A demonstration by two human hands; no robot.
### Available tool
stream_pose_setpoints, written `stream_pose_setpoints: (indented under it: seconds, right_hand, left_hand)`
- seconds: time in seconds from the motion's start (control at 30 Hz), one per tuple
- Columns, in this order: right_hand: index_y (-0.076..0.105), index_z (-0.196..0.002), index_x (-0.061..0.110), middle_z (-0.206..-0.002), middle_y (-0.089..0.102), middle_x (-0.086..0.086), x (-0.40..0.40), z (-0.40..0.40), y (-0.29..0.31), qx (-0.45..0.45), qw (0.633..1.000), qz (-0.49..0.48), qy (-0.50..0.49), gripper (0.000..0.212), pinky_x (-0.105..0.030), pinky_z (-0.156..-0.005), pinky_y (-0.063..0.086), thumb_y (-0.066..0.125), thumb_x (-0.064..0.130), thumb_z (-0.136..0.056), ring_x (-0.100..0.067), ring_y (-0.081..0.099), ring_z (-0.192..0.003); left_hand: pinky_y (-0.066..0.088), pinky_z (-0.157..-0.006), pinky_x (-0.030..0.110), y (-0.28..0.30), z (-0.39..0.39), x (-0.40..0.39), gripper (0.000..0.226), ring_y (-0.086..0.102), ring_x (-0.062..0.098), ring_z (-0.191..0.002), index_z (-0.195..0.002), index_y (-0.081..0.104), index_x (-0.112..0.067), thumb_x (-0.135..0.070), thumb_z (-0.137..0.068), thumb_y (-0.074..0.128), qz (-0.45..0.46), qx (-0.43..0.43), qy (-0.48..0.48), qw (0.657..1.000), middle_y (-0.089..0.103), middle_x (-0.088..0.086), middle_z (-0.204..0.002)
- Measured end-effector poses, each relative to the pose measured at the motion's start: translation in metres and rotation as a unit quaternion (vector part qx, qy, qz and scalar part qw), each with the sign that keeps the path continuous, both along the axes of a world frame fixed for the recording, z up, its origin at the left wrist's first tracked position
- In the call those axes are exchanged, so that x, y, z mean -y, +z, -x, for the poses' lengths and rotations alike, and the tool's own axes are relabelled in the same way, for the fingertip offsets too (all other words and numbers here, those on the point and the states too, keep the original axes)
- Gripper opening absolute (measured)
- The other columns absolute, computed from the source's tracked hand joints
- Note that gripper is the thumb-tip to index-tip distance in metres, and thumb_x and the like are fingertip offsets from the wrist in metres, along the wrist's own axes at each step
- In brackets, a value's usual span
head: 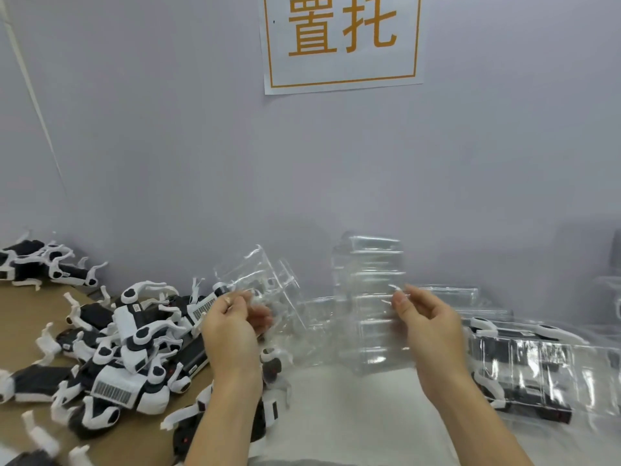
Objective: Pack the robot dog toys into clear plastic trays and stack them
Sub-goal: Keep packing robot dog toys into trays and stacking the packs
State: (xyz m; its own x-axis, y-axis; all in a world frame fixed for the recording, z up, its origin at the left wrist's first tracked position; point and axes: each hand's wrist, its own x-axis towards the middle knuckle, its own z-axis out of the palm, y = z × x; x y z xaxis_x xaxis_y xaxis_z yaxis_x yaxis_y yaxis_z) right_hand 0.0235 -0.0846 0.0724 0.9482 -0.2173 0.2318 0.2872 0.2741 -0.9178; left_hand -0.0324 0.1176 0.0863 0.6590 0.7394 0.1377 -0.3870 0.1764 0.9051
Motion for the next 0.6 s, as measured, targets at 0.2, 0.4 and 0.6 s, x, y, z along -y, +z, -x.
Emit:
stream_pose_setpoints:
  seconds: [0.2, 0.4, 0.6]
  right_hand:
    - [0.069, -0.098, 0.030, -0.086, 0.073, 0.010, -0.002, 0.006, 0.013, 0.057, 0.997, -0.010, -0.042, 0.016, -0.007, -0.060, 0.049, 0.070, 0.017, -0.091, 0.005, 0.068, -0.070]
    - [0.072, -0.092, 0.035, -0.076, 0.066, 0.018, -0.018, -0.016, 0.049, 0.134, 0.976, 0.158, -0.062, 0.025, -0.011, -0.066, 0.047, 0.073, 0.011, -0.088, 0.003, 0.059, -0.066]
    - [0.067, -0.085, 0.039, -0.070, 0.062, 0.024, -0.045, -0.053, 0.043, 0.089, 0.894, 0.435, -0.068, 0.034, -0.028, -0.078, 0.014, 0.060, 0.007, -0.090, -0.004, 0.059, -0.094]
  left_hand:
    - [0.042, -0.060, 0.030, -0.003, 0.004, -0.012, 0.026, 0.051, 0.007, -0.040, -0.073, 0.055, -0.015, -0.014, -0.096, 0.045, 0.127, 0.063, 0.056, 0.988, 0.055, -0.007, -0.047]
    - [0.029, -0.044, 0.024, -0.001, 0.005, -0.017, 0.024, 0.035, 0.012, -0.039, -0.066, 0.042, -0.018, -0.014, -0.090, 0.045, 0.203, 0.079, 0.041, 0.975, 0.040, -0.006, -0.047]
    - [0.017, -0.041, 0.026, 0.003, 0.013, -0.020, 0.030, 0.020, 0.013, -0.043, -0.060, 0.030, -0.022, -0.013, -0.088, 0.038, 0.269, 0.149, 0.040, 0.951, 0.023, -0.005, -0.051]
